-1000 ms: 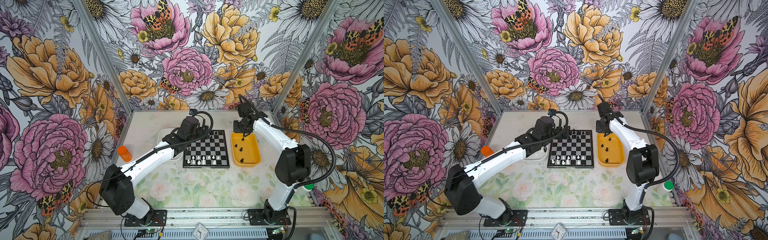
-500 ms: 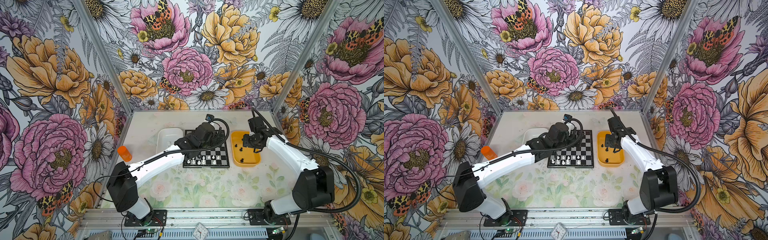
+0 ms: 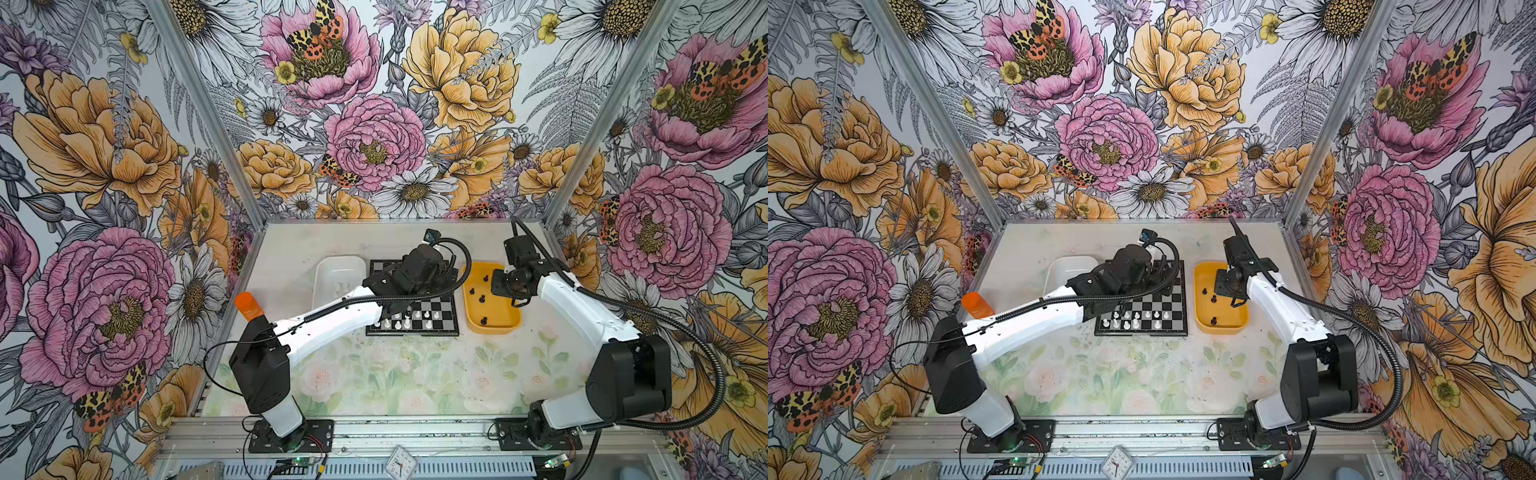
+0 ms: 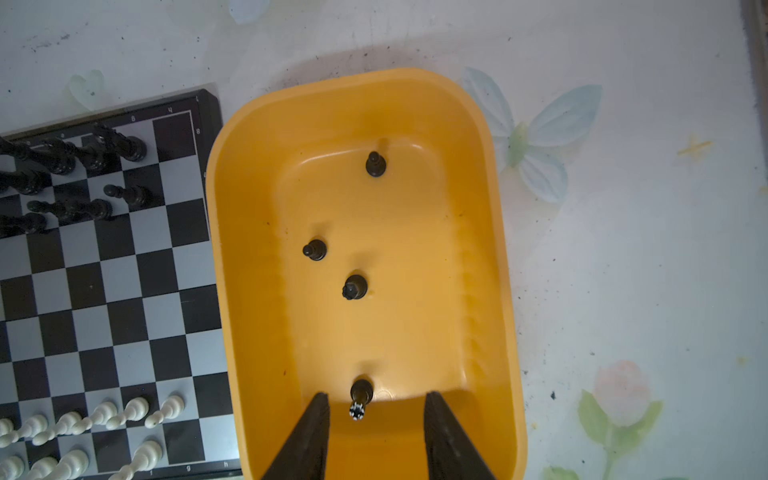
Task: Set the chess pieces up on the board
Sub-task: 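Lower the open right gripper onto the black pawn nearest the robot, then close the right gripper on the black pawn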
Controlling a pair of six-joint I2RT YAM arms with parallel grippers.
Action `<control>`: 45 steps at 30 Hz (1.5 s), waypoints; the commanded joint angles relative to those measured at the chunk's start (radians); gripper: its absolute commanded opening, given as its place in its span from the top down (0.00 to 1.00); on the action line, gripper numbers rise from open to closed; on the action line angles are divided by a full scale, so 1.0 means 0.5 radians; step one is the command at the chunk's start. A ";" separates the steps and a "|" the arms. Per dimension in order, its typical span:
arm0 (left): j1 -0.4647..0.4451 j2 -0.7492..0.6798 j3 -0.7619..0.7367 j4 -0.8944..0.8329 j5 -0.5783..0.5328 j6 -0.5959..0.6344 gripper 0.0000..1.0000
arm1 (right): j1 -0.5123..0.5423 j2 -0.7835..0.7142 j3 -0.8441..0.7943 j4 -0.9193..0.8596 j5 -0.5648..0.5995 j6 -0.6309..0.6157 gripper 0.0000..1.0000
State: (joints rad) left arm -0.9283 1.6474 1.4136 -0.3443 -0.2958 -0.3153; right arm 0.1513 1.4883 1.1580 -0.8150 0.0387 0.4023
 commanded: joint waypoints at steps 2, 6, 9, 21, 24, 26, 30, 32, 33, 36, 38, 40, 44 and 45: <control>-0.009 -0.073 -0.024 -0.016 -0.094 -0.006 0.01 | 0.003 0.141 0.031 0.083 -0.073 -0.005 0.61; 0.009 -0.090 -0.041 -0.025 -0.108 -0.003 0.01 | 0.004 0.261 0.054 0.125 -0.110 0.003 0.63; 0.039 -0.103 -0.057 -0.028 -0.105 -0.002 0.01 | 0.004 0.335 0.082 0.134 -0.120 0.006 0.64; 0.219 -0.141 -0.094 -0.026 -0.005 0.001 0.01 | 0.004 0.594 0.254 0.145 -0.119 0.006 0.68; 0.248 -0.141 -0.096 -0.027 0.014 0.003 0.01 | 0.003 0.650 0.288 0.145 -0.120 0.008 0.69; 0.259 -0.144 -0.095 -0.027 0.024 0.007 0.01 | 0.004 0.672 0.295 0.145 -0.124 0.015 0.70; 0.285 -0.144 -0.100 -0.029 0.042 0.010 0.01 | 0.004 0.697 0.295 0.145 -0.124 0.015 0.70; 0.295 -0.146 -0.100 -0.032 0.049 0.011 0.01 | 0.004 0.708 0.298 0.146 -0.126 0.015 0.70; 0.300 -0.144 -0.100 -0.033 0.052 0.016 0.01 | 0.004 0.715 0.300 0.144 -0.132 0.015 0.71; 0.313 -0.149 -0.102 -0.037 0.058 0.022 0.01 | 0.007 0.732 0.307 0.142 -0.136 0.018 0.72; 0.319 -0.149 -0.103 -0.036 0.067 0.021 0.01 | 0.007 0.747 0.313 0.142 -0.142 0.018 0.73; 0.324 -0.153 -0.105 -0.037 0.067 0.022 0.01 | 0.007 0.757 0.316 0.142 -0.153 0.018 0.73; 0.328 -0.167 -0.123 -0.037 0.067 0.018 0.01 | 0.008 0.777 0.316 0.143 -0.138 0.021 0.74; 0.331 -0.170 -0.127 -0.037 0.067 0.017 0.01 | 0.010 0.781 0.316 0.142 -0.133 0.025 0.74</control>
State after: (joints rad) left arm -0.7734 1.6005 1.3663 -0.3561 -0.2794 -0.3145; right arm 0.1513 1.8637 1.2903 -0.7570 -0.0284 0.4030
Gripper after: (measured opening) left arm 0.989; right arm 0.258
